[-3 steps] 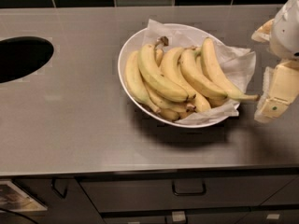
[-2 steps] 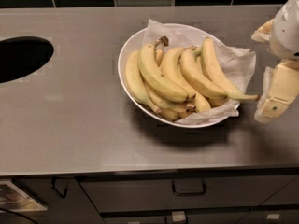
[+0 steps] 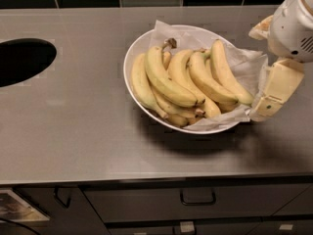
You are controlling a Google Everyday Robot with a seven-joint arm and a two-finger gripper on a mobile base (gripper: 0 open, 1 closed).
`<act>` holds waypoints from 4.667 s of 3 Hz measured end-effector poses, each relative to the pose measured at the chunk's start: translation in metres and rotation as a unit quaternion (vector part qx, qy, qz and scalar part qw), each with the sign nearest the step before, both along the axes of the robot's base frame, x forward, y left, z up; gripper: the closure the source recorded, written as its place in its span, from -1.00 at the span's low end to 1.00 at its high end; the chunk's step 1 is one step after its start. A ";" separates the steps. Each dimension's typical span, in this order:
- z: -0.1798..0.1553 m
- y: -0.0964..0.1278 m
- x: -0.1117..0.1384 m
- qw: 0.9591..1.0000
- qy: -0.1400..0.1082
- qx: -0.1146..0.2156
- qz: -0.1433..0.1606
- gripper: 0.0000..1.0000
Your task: Pick banana from white bowl
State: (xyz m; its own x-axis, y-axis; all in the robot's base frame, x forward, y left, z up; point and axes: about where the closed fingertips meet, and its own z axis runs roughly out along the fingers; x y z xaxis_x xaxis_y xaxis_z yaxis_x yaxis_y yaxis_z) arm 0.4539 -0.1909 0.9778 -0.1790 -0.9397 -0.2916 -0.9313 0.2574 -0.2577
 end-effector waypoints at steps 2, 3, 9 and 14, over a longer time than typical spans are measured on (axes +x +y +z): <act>-0.006 0.008 0.013 0.999 -0.010 0.043 -0.031 -0.28; -0.007 0.014 0.016 0.998 -0.013 0.053 -0.033 -0.28; -0.006 0.050 0.020 0.996 -0.049 0.062 -0.049 -0.12; -0.031 0.046 0.027 0.996 -0.024 0.060 -0.068 0.00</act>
Offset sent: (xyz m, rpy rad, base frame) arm 0.0213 0.0084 -0.0139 0.1243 -0.0180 -0.0984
